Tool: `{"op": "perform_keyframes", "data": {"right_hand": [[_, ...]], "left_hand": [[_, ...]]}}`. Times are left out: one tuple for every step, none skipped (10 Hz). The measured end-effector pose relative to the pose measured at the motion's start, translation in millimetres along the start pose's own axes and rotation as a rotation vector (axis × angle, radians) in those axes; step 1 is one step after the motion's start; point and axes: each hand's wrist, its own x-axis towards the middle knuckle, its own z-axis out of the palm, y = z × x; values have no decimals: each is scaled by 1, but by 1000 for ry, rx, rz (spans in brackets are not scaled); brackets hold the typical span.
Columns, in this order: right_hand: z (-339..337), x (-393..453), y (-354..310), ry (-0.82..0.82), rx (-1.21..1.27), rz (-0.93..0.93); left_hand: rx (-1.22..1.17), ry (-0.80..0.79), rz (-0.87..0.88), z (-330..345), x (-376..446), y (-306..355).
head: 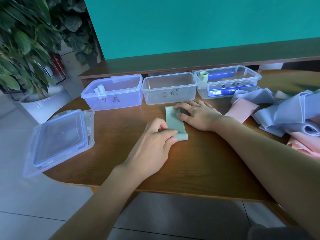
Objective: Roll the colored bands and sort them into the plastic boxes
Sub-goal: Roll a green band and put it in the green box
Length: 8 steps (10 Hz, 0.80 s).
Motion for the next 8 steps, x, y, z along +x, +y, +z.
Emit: {"op": "perform_keyframes", "data": {"right_hand": [[0, 0, 0, -5, -6, 0], [-1, 0, -1, -9, -6, 0], [-1, 0, -1, -9, -8, -1], [-1, 0, 0, -6, -5, -5], [0, -1, 0, -4, 0, -6], [-1, -1, -1, -6, -3, -4], [-1, -2, -1, -5, 2, -4], [-1, -2, -1, 1, 7, -7]], "left_hand": [[13, -33, -9, 1, 1, -2], [0, -59, -15, 0, 4, -2], [-44, -69, -16, 0, 8, -3], [-54, -18, 16, -2, 11, -4], [-10, 45, 56, -3, 11, -4], [84, 75, 72, 0, 12, -5], [106, 81, 66, 4, 15, -4], [83, 52, 26, 6, 19, -4]]}}
